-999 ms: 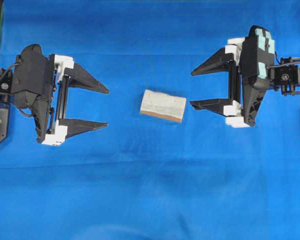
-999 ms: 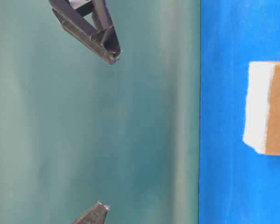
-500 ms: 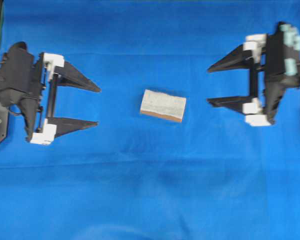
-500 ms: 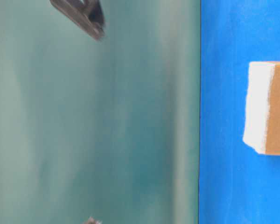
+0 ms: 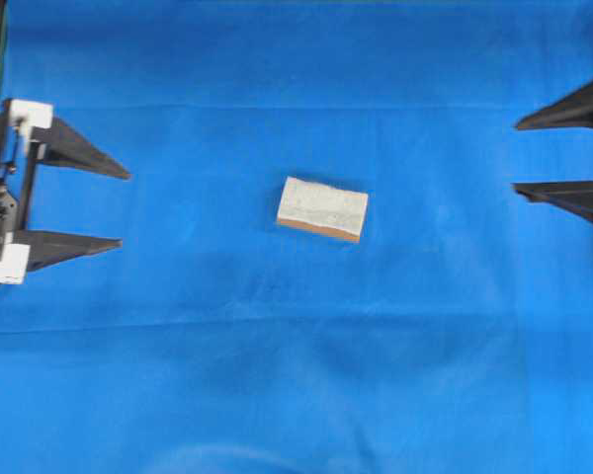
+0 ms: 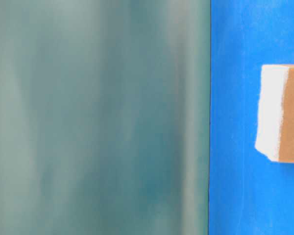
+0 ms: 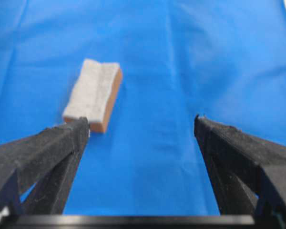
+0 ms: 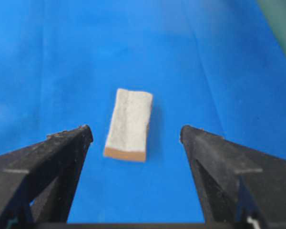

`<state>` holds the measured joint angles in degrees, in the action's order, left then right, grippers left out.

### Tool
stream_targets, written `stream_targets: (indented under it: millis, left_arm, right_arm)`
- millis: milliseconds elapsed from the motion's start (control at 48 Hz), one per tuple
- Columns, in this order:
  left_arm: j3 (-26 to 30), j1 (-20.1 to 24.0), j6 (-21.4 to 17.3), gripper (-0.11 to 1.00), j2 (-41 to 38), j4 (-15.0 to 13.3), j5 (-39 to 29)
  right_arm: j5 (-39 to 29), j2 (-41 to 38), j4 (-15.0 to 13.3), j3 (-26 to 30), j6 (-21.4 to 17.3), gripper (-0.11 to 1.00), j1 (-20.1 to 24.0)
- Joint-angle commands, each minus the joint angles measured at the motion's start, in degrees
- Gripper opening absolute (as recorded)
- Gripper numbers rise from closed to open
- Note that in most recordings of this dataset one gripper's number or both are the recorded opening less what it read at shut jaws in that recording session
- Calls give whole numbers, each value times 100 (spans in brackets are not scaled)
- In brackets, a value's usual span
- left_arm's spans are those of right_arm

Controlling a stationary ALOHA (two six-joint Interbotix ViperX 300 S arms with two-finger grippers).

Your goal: Hand over the sponge with the left arm and wipe it with the right arm.

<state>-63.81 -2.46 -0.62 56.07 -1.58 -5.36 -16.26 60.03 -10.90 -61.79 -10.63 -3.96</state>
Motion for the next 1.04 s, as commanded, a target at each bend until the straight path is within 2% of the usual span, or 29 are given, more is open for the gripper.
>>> stream_targets:
  millis: [0, 250, 500, 708, 1020]
  left_arm:
    - [-220, -26, 18, 90, 387, -9, 62]
    - [-1107, -26, 114, 89, 1644, -18, 167]
    - [-1740, -26, 193, 89, 2329, -79, 334]
    - [-1828, -26, 316, 89, 2479, -62, 387]
    - [-1837, -26, 325, 89, 2479, -53, 387]
  right_arm:
    - [26, 431, -9, -220, -53, 74, 9]
    - [334, 1406, 105, -1037, -202, 74, -44]
    - [940, 1213, 202, -1424, -466, 74, -62]
    - [1503, 861, 237, -1714, -519, 73, -70]
    - [1547, 817, 220, -1749, -519, 73, -70]
